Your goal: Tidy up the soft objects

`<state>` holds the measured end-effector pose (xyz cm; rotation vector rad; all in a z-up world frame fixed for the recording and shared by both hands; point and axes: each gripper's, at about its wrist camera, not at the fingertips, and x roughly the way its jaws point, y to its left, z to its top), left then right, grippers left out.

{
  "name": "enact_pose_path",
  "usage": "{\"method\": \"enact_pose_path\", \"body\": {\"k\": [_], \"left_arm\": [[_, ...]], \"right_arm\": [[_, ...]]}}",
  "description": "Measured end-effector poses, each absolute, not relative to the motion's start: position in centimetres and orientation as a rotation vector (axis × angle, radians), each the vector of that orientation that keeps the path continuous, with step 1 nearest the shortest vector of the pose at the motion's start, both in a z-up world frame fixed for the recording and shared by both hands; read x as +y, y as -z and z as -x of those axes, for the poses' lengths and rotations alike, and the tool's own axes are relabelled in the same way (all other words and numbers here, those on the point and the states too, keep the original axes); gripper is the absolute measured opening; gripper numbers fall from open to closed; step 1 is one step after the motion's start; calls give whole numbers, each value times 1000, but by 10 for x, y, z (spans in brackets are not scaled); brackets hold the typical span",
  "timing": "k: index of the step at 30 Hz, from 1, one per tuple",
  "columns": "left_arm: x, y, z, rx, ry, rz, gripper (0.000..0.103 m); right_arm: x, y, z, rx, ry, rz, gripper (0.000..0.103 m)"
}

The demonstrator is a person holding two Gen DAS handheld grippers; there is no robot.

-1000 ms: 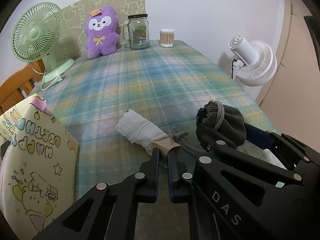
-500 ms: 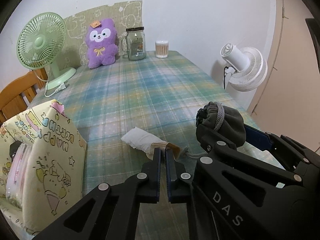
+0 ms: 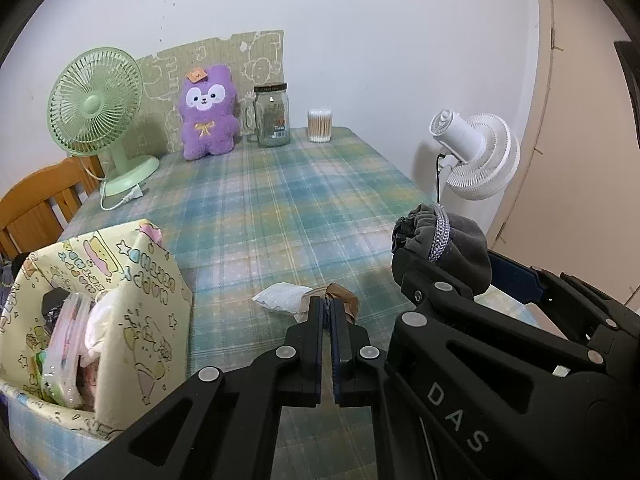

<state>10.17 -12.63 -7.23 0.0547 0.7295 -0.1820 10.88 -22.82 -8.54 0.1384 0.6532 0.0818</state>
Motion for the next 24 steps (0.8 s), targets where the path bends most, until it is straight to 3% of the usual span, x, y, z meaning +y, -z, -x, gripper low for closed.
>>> {"method": "enact_pose_path", "body": {"k": [24], "left_arm": [[-125,18,-70,597,214,-69,0]], "right_arm": [[-228,28,-66,525,-64,-143,58]]}}
